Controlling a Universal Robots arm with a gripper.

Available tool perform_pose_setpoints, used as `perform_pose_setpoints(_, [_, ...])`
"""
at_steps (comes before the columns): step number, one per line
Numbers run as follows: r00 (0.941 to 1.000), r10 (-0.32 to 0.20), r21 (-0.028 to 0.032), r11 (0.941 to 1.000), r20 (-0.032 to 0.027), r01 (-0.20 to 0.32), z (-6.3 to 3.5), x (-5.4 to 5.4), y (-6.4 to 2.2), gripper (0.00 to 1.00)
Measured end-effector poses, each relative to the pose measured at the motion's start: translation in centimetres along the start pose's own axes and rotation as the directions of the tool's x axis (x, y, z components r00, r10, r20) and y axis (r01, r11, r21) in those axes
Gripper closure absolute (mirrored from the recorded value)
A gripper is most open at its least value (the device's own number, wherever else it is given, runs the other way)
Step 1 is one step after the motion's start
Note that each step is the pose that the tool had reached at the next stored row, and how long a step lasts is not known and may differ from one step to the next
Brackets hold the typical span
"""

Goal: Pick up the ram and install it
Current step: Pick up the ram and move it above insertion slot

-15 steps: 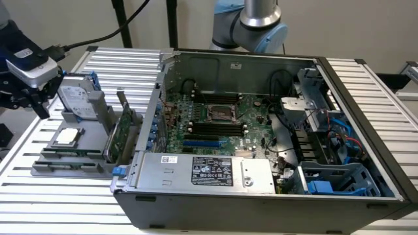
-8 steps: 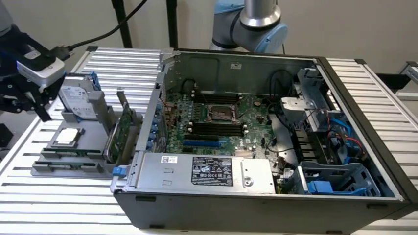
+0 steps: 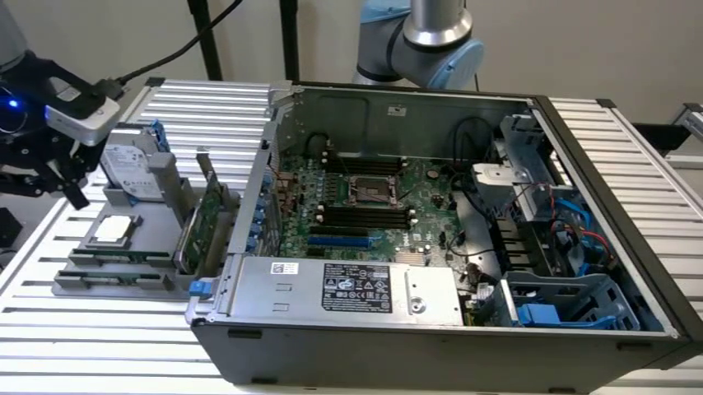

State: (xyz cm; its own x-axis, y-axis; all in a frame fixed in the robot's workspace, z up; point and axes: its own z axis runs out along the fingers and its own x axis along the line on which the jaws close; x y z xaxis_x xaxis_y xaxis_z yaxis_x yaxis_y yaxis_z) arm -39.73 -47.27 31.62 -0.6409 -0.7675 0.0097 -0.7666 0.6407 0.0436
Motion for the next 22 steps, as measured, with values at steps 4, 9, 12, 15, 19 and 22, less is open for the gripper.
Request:
perform_pose_setpoints(4, [0.9974, -0.072, 0.0006, 0.9974, -0.0032, 0.072, 0.38, 0.0, -0.02, 1.0])
perform_pose_setpoints(9, [0.9866, -0.163, 0.001, 0.9866, -0.0074, 0.163, 0.86, 0.0, -0.04, 1.0])
perform_pose_setpoints(12, [0.9763, -0.216, 0.001, 0.9764, -0.0098, 0.216, 1.14, 0.0, -0.05, 1.0])
perform_pose_setpoints(15, [0.963, -0.269, 0.0011, 0.9631, -0.0121, 0.269, 1.44, 0.0, -0.06, 1.0])
perform_pose_setpoints(19, [0.9411, -0.338, 0.0007, 0.9412, -0.0153, 0.338, 1.84, 0.0, -0.08, 1.0])
perform_pose_setpoints(22, [0.9213, -0.388, 0.0004, 0.9214, -0.0177, 0.389, 2.17, 0.0, -0.1, 1.0])
